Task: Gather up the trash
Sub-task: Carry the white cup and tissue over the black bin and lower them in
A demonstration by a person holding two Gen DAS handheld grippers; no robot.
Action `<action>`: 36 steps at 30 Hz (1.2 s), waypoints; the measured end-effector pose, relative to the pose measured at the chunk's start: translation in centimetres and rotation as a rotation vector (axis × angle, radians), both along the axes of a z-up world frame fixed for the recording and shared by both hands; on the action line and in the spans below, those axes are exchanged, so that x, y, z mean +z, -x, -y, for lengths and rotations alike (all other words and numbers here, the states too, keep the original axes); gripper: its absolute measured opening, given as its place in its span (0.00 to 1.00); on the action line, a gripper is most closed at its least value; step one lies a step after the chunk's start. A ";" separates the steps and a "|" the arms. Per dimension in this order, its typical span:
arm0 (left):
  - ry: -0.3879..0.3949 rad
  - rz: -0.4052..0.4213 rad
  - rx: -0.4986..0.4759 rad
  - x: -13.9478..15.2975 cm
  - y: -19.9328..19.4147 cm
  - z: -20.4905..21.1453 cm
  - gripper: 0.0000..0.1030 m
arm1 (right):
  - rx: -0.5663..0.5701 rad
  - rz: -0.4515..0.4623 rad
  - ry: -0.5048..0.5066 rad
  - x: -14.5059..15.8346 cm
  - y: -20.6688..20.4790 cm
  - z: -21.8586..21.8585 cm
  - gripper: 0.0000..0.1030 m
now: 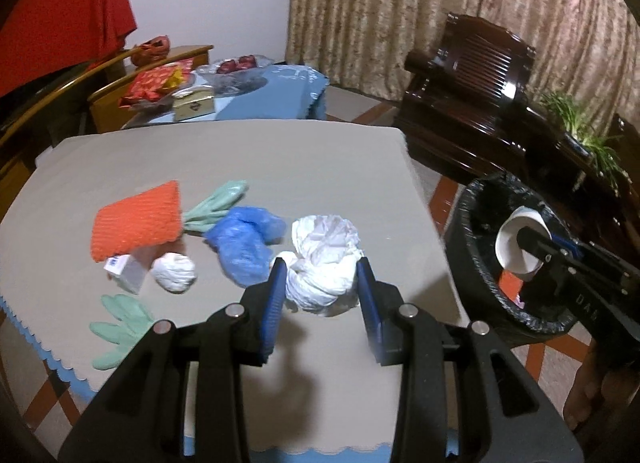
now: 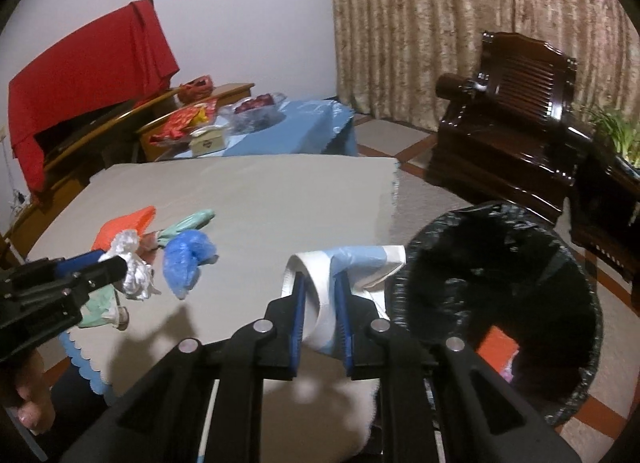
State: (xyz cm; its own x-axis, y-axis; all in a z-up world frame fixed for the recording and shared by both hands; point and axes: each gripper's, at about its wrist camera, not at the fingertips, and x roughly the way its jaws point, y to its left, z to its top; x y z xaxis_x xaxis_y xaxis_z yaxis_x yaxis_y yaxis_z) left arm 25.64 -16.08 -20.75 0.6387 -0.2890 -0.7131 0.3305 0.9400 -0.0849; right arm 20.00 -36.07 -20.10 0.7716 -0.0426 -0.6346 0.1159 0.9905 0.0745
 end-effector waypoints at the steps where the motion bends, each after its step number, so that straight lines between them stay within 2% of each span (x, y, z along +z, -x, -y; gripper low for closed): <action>1: -0.001 0.000 -0.010 0.0 0.2 0.7 0.33 | -0.006 0.003 0.002 0.0 0.2 0.2 0.15; 9: 0.006 0.006 -0.080 0.4 0.6 6.0 0.33 | -0.079 0.018 0.021 0.3 1.9 4.7 0.15; 18: 0.003 0.004 -0.178 -0.1 1.1 14.4 0.33 | -0.168 -0.002 0.058 -0.5 3.1 11.3 0.15; 25: -0.008 0.008 -0.220 -0.8 0.9 20.7 0.33 | -0.206 -0.039 0.052 -2.5 2.8 16.4 0.15; 36: -0.021 -0.050 -0.268 -3.8 0.2 28.7 0.34 | -0.244 -0.141 -0.014 -6.8 1.5 23.8 0.15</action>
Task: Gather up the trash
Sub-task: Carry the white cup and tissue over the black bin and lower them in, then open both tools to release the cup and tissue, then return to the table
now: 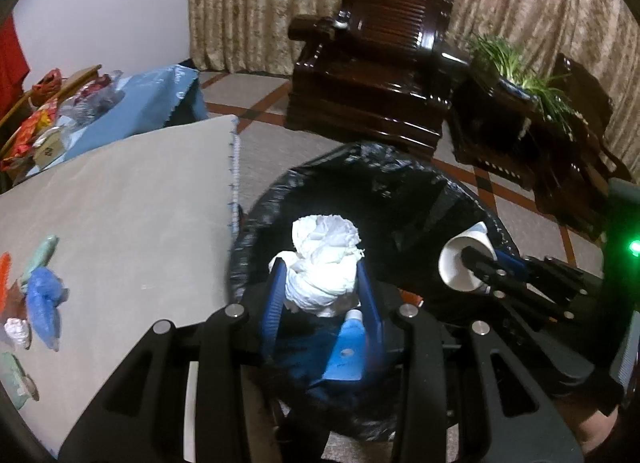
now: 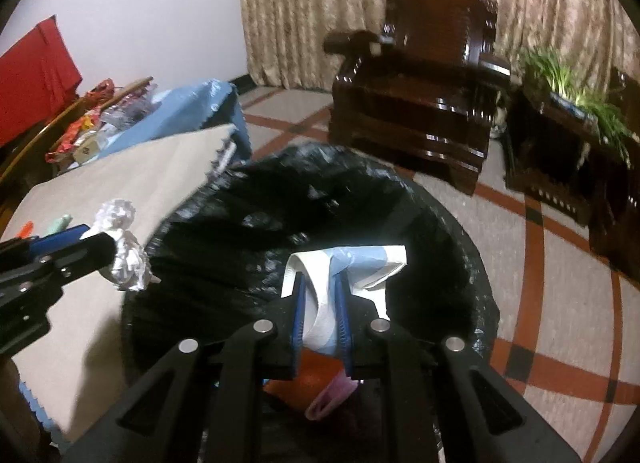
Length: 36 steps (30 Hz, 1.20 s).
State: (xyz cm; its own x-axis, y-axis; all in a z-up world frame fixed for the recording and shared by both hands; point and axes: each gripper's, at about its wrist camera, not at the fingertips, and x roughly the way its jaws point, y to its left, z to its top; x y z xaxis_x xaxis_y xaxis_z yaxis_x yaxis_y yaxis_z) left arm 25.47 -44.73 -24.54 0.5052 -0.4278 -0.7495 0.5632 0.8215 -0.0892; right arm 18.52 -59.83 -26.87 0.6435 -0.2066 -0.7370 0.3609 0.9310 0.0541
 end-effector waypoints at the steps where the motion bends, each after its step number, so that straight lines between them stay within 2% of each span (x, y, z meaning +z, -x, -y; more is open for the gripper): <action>1: -0.005 -0.002 -0.006 -0.3 0.0 0.5 0.34 | -0.001 -0.012 -0.007 -0.4 -0.1 0.4 0.15; 5: -0.016 -0.029 -0.022 -1.7 -0.5 1.3 0.40 | -0.004 -0.054 -0.018 -2.0 -0.2 1.2 0.21; 6: -0.020 -0.032 -0.020 -2.0 -0.7 1.2 0.43 | -0.009 -0.056 -0.020 -2.2 -0.1 1.2 0.29; 9: -0.028 -0.034 -0.018 -2.4 -0.9 0.9 0.49 | -0.022 -0.051 -0.026 -2.4 0.6 1.1 0.38; 15: -0.029 -0.023 -0.006 -1.8 -1.0 -1.1 0.62 | -0.045 -0.038 -0.046 -1.5 1.8 0.9 0.40; 18: -0.031 -0.018 0.016 -1.4 -1.2 -2.9 0.64 | -0.075 -0.011 -0.052 0.0 2.9 0.2 0.42; 24: -0.044 0.009 0.080 0.1 -1.9 -8.9 0.69 | -0.076 0.041 -0.091 2.7 4.0 -3.0 0.48; 30: -0.068 0.056 0.182 1.9 -2.4 -17.5 0.72 | 0.047 0.070 -0.091 4.4 2.7 -10.1 0.48; 36: -0.087 0.091 0.321 3.1 -3.4 -27.1 0.74 | 0.199 0.085 -0.100 5.5 -0.3 -18.5 0.48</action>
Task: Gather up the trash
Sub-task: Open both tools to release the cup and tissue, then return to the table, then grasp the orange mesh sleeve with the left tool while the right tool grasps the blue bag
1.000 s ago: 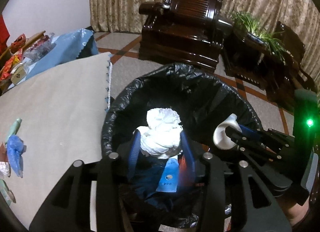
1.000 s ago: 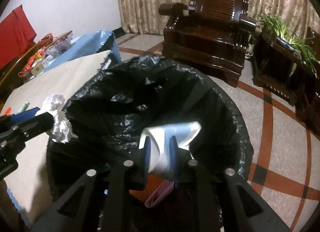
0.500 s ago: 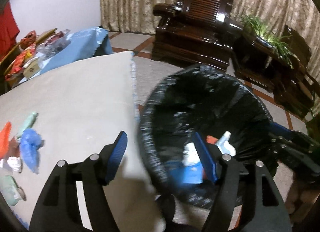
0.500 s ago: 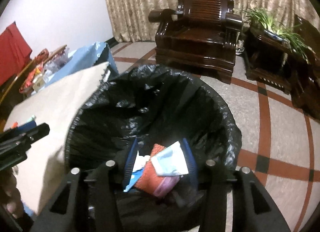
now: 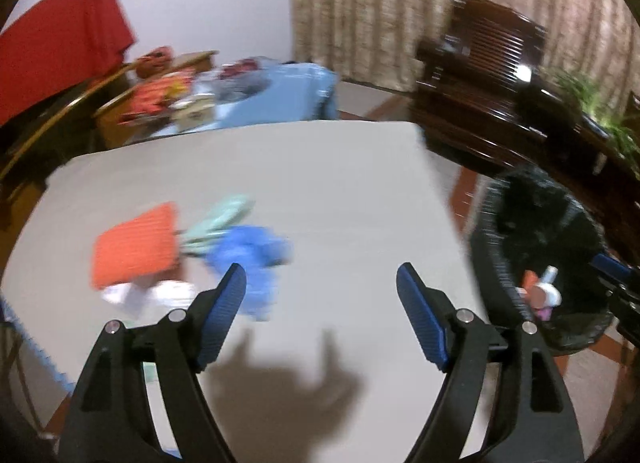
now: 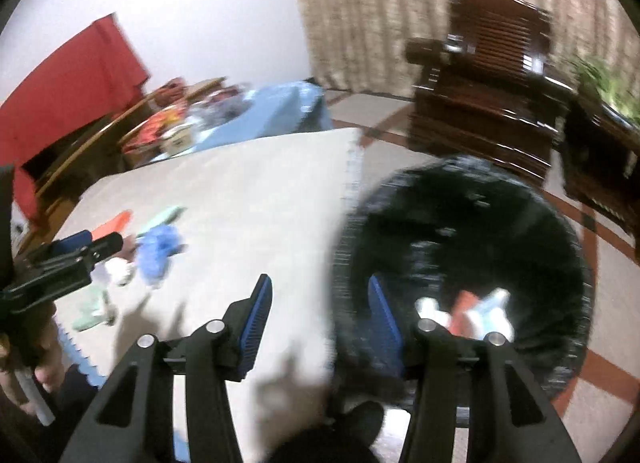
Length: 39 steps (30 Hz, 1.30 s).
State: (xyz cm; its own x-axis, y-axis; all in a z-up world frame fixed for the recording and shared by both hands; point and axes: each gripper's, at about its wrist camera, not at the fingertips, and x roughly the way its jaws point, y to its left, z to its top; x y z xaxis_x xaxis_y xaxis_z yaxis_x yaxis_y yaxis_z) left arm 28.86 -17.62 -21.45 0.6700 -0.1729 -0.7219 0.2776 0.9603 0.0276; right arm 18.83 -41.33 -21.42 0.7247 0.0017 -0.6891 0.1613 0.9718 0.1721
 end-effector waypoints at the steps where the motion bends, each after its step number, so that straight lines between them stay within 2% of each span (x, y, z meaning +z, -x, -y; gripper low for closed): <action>1: 0.003 0.006 0.035 0.2 -0.3 -2.2 0.74 | 0.021 0.005 0.004 0.1 -0.5 -1.4 0.48; 5: 0.011 0.025 0.141 1.0 -1.3 -8.9 0.74 | 0.095 0.018 0.024 0.3 -2.3 -7.0 0.48; 10: 0.020 0.035 0.228 1.0 -2.1 -15.5 0.74 | 0.171 0.022 0.063 -0.2 -4.6 -13.5 0.48; 19: 0.038 0.035 0.273 -0.6 -3.8 -22.7 0.74 | 0.227 0.016 0.104 -1.5 -8.1 -20.7 0.48; 28: 0.071 0.016 0.254 -2.8 -6.6 -25.3 0.74 | 0.243 0.003 0.140 -3.1 -11.2 -24.5 0.49; 39: 0.083 -0.035 0.220 -6.7 -10.6 -25.6 0.74 | 0.259 -0.042 0.173 -5.7 -14.5 -26.7 0.50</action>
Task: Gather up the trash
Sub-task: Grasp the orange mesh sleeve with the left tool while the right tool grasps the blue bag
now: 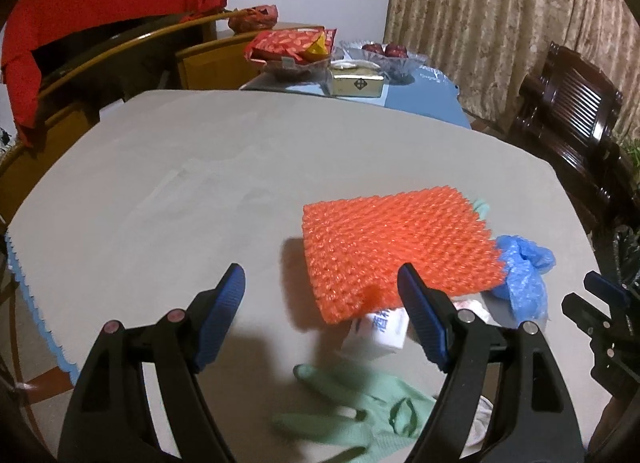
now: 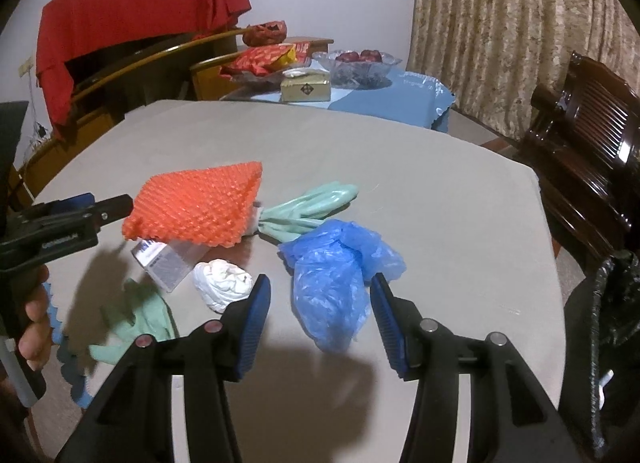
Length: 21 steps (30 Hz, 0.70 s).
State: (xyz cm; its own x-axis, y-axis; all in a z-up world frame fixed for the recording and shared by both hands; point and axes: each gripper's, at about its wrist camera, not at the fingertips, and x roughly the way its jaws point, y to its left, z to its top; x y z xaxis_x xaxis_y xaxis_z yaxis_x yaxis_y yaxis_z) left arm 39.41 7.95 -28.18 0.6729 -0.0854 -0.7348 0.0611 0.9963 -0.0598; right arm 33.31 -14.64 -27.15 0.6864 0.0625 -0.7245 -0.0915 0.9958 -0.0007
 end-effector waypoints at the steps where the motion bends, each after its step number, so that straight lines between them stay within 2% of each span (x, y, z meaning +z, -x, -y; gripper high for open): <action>1: 0.000 -0.004 -0.001 -0.3 -0.2 0.0 0.74 | 0.000 -0.003 0.001 -0.2 -0.2 0.0 0.50; 9: 0.011 -0.030 -0.030 -2.1 -1.6 0.6 0.74 | -0.018 -0.016 0.000 -1.8 -2.4 0.1 0.51; 11: 0.023 -0.033 -0.035 -2.3 -1.9 0.5 0.68 | -0.022 -0.017 0.000 -2.0 -2.8 0.1 0.53; 14: 0.046 -0.035 -0.047 -2.4 -1.9 0.5 0.52 | -0.018 -0.018 0.003 -2.4 -3.3 0.0 0.57; 15: 0.053 -0.036 -0.051 -2.4 -1.9 0.5 0.42 | -0.015 -0.018 0.004 -2.5 -3.5 0.0 0.57; 17: 0.063 -0.034 -0.053 -2.2 -1.9 0.6 0.32 | -0.010 -0.021 0.007 -2.8 -3.8 -0.1 0.58; 18: 0.069 -0.034 -0.054 -2.1 -1.9 0.6 0.23 | -0.009 -0.022 0.010 -2.9 -3.9 -0.2 0.58; 19: 0.073 -0.033 -0.054 -2.0 -1.8 0.7 0.18 | -0.008 -0.023 0.011 -2.9 -3.9 -0.1 0.58; 21: 0.073 -0.018 -0.052 -1.5 -1.5 0.9 0.15 | -0.010 -0.027 0.013 -3.2 -4.0 -0.1 0.58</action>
State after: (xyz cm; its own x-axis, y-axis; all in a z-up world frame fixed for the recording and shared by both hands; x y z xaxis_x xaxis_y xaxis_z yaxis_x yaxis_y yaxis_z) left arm 40.90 7.07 -29.65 0.6527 -0.1739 -0.7374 0.1109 0.9848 -0.1340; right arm 37.30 -14.59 -30.31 0.6672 0.0463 -0.7435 -0.0820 0.9966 -0.0115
